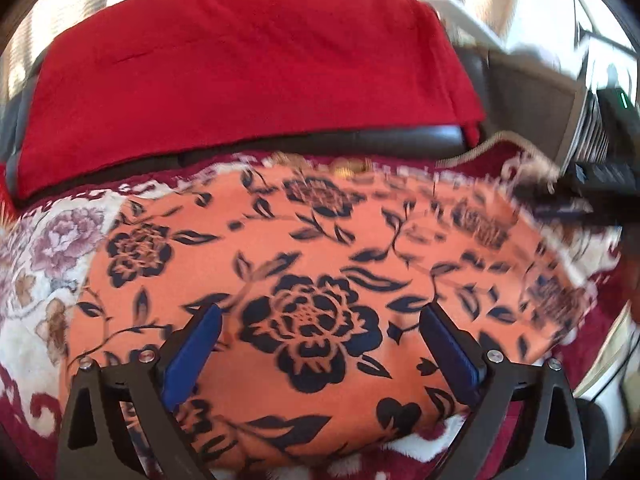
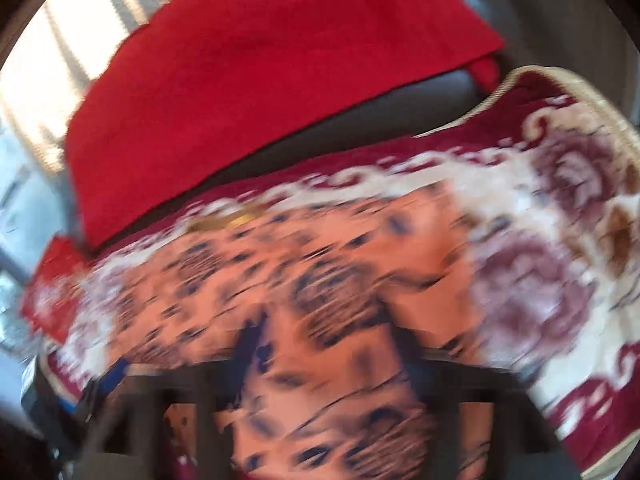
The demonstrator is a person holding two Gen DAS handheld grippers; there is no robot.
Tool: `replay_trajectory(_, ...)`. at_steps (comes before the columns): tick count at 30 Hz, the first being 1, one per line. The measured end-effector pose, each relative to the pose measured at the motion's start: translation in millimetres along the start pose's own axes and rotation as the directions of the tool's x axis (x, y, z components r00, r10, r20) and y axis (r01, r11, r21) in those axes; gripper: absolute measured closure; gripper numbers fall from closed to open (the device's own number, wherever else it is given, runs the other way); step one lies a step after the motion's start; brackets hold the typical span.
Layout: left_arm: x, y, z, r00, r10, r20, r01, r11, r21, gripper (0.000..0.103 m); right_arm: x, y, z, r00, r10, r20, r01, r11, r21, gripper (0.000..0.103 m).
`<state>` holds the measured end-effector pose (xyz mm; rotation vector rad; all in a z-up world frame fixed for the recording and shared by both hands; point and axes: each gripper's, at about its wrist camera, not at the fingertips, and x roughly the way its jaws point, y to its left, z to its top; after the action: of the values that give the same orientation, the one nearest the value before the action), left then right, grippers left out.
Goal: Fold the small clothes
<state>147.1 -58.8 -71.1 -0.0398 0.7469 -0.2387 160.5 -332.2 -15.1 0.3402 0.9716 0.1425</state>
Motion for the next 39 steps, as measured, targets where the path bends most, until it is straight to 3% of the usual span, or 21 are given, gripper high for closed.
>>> replay_trajectory(3, -25.0, 24.5, -3.0, 0.998, 0.001, 0.062, 0.003, 0.998, -0.061, 0.004, -2.0, 24.7, -24.3, 0.996, 0.084, -0.009, -0.084, 0.996, 0.000, 0.017)
replay_trajectory(8, -64.3, 86.8, -21.3, 0.991, 0.039, 0.127, -0.009, 0.974, -0.228, 0.004, 14.3, 29.9, -42.7, 0.989, 0.143, -0.032, -0.140, 0.987, 0.076, 0.017)
replay_trajectory(11, -78.8, 136.3, -38.1, 0.991, 0.034, 0.127, 0.016, 0.925, -0.379, 0.004, 29.8, 21.6, -50.2, 0.990, 0.129, -0.059, -0.121, 0.985, 0.124, 0.017)
replay_trajectory(14, -79.2, 179.6, -51.5, 0.995, -0.019, 0.097, 0.065, 0.860, -0.506, 0.004, 35.0, 15.9, -56.9, 0.989, 0.139, -0.047, -0.131, 0.981, 0.146, 0.017)
replay_trajectory(15, -80.6, 190.3, -54.7, 0.994, -0.034, 0.101, 0.083, 0.846, -0.526, 0.004, 34.7, 16.6, -57.4, 0.989, 0.137, -0.046, -0.129, 0.981, 0.141, 0.017)
replay_trajectory(18, -80.2, 197.3, -55.7, 0.994, -0.055, 0.097, 0.098, 0.849, -0.520, 0.005, 34.9, 17.7, -57.0, 0.990, 0.133, -0.052, -0.126, 0.984, 0.126, 0.017)
replay_trajectory(21, -68.7, 193.4, -54.7, 0.988, -0.138, 0.068, 0.153, 0.844, -0.515, 0.005, 34.0, 17.3, -57.2, 0.990, 0.131, -0.055, -0.124, 0.985, 0.119, 0.017)
replay_trajectory(23, -50.2, 189.2, -58.7, 0.988, -0.152, -0.008, 0.126, 0.843, -0.522, 0.018, 36.6, 20.3, -57.8, 0.990, 0.126, -0.058, -0.119, 0.986, 0.113, 0.017)
replay_trajectory(25, -35.4, 187.5, -64.2, 0.979, -0.182, -0.096, 0.103, 0.838, -0.537, 0.091, 38.1, 21.5, -58.0, 0.991, 0.118, -0.062, -0.111, 0.988, 0.102, 0.017)
replay_trajectory(27, -36.5, 188.2, -67.1, 0.976, -0.191, -0.108, 0.105, 0.837, -0.538, 0.094, 39.0, 21.8, -58.1, 0.992, 0.112, -0.065, -0.105, 0.990, 0.095, 0.017)
replay_trajectory(29, -46.3, 189.1, -68.7, 0.970, -0.221, -0.106, 0.122, 0.811, -0.572, 0.096, 39.1, 22.4, -58.2, 0.992, 0.109, -0.068, -0.103, 0.991, 0.087, 0.017)
replay_trajectory(32, -43.8, 192.2, -83.5, 0.971, -0.155, -0.184, 0.024, 0.824, -0.565, 0.100, 40.2, 22.0, -58.2, 0.992, 0.107, -0.073, -0.102, 0.992, 0.070, 0.017)
replay_trajectory(34, -30.3, 201.7, -93.6, 0.961, -0.154, -0.231, -0.012, 0.808, -0.589, 0.096, 42.6, 22.6, -57.8, 0.991, 0.109, -0.078, -0.104, 0.992, 0.064, 0.014)
replay_trajectory(35, -34.5, 203.3, -91.6, 0.966, -0.154, -0.208, -0.003, 0.797, -0.604, 0.096, 42.9, 22.9, -56.8, 0.991, 0.111, -0.079, -0.106, 0.992, 0.066, 0.014)
replay_trajectory(36, -41.0, 201.7, -87.4, 0.973, -0.134, -0.187, -0.004, 0.805, -0.594, 0.095, 42.5, 23.0, -55.8, 0.991, 0.109, -0.080, -0.103, 0.992, 0.069, 0.014)
replay_trajectory(38, -58.5, 191.1, -74.1, 0.989, -0.036, -0.141, -0.044, 0.849, -0.526, 0.091, 41.0, 23.1, -54.7, 0.990, 0.112, -0.084, -0.106, 0.992, 0.075, 0.014)
replay_trajectory(39, -64.2, 186.3, -68.5, 0.993, -0.024, -0.118, -0.040, 0.860, -0.509, 0.082, 40.2, 22.6, -54.3, 0.989, 0.117, -0.088, -0.110, 0.991, 0.076, 0.014)
